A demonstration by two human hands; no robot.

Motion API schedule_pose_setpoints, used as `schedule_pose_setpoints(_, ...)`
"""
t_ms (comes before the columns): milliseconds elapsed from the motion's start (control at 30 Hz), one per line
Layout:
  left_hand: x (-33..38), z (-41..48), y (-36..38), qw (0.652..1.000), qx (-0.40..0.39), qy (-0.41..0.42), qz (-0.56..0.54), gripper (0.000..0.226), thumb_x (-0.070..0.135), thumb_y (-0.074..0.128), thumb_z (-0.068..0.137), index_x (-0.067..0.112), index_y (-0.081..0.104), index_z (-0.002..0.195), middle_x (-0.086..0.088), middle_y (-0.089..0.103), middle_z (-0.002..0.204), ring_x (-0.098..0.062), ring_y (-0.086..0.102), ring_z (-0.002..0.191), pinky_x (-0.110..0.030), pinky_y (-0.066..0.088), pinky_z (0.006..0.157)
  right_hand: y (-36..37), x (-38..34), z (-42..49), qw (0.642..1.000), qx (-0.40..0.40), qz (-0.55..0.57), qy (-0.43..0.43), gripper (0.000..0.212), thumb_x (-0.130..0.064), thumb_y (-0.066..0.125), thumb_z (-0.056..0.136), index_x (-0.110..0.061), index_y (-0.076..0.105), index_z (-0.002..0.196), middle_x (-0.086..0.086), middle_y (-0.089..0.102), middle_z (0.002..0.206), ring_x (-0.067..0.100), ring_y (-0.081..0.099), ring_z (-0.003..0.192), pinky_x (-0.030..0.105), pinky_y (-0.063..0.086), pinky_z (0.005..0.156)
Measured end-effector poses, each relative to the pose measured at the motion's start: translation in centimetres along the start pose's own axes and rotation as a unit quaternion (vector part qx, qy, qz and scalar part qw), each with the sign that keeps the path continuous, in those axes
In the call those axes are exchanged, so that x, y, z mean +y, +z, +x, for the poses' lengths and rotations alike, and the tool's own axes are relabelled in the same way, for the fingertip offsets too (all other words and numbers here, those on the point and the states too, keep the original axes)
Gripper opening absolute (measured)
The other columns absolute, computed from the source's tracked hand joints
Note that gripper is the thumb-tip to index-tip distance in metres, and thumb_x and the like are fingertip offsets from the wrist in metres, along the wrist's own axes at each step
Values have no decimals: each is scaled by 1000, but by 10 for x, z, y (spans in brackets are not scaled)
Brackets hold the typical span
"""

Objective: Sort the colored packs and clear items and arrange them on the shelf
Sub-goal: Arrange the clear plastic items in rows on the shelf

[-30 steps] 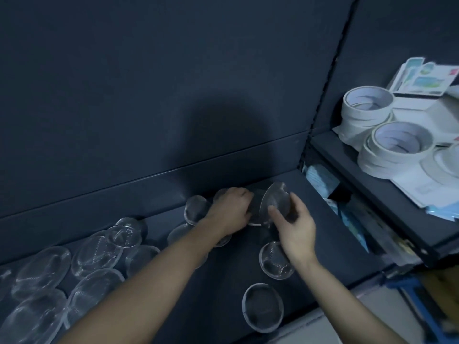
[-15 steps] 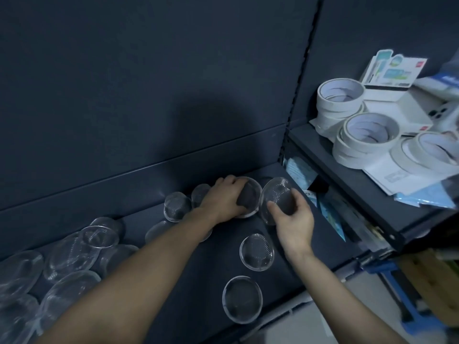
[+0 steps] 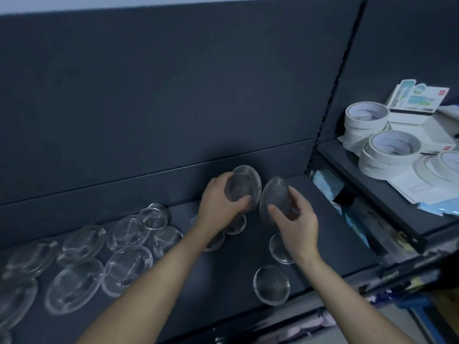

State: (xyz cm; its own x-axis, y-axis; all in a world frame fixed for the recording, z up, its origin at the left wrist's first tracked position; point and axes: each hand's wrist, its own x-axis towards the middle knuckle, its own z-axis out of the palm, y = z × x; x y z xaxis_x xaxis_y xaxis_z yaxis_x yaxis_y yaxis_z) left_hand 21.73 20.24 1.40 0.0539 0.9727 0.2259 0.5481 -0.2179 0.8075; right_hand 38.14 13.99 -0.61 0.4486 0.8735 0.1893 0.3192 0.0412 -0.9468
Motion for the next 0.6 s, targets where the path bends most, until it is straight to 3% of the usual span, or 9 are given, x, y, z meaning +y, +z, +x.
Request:
schedule_pose_setpoints(67, -7, -16, -24, 1000, -1, 6, 19, 64, 35, 76, 66, 27, 53, 125, 7, 53, 116, -2, 51, 100, -9, 37, 83, 8, -7, -14, 1000, -25, -8, -6, 61, -27, 76, 76, -24, 51, 132, -17, 51, 115, 0, 50, 108, 0, 36, 82)
schedule_pose_setpoints(167, -22, -42, -61, 999, 3, -4, 38, 68, 31, 77, 65, 25, 52, 128, 6, 51, 118, 0, 47, 101, -3, 32, 81, 23, -16, -38, 998, -60, -17, -14, 62, -29, 76, 76, -24, 50, 133, -16, 51, 119, 2, 48, 113, 11, 34, 90)
schedule_pose_setpoints(233, -32, -60, -87, 999, 16, -15, 50, 71, 28, 78, 65, 22, 51, 131, 4, 50, 120, -3, 47, 106, -6, 31, 86, 35, -22, -54, 995, -89, -21, -24, 63, -29, 76, 76, -24, 50, 133, -17, 50, 121, 0, 47, 114, 16, 34, 93)
schedule_pose_setpoints(333, -48, -88, -125, 996, 41, -48, 59, 71, 25, 78, 66, 22, 51, 132, 4, 51, 121, -10, 49, 111, -17, 36, 94, 59, -33, -79, 992, -124, -12, -22, 64, -29, 77, 73, -28, 51, 132, -23, 51, 117, -6, 48, 107, 11, 35, 89)
schedule_pose_setpoints(467, -78, -130, -172, 992, 54, -65, 93, 73, 30, 79, 64, 30, 50, 131, 12, 50, 112, -1, 48, 102, -2, 30, 81, 94, -46, -112, 985, -171, -21, -30, 65, -26, 78, 72, -25, 52, 131, -15, 53, 122, 3, 50, 112, 18, 38, 93)
schedule_pose_setpoints(600, -112, -172, -216, 982, 49, -102, 148, 78, 38, 78, 65, 29, 45, 135, 11, 48, 120, 0, 43, 106, -11, 30, 89, 124, -59, -148, 969, -234, -52, -58, 61, -28, 78, 71, -25, 52, 127, -13, 55, 121, 5, 48, 112, 25, 39, 97)
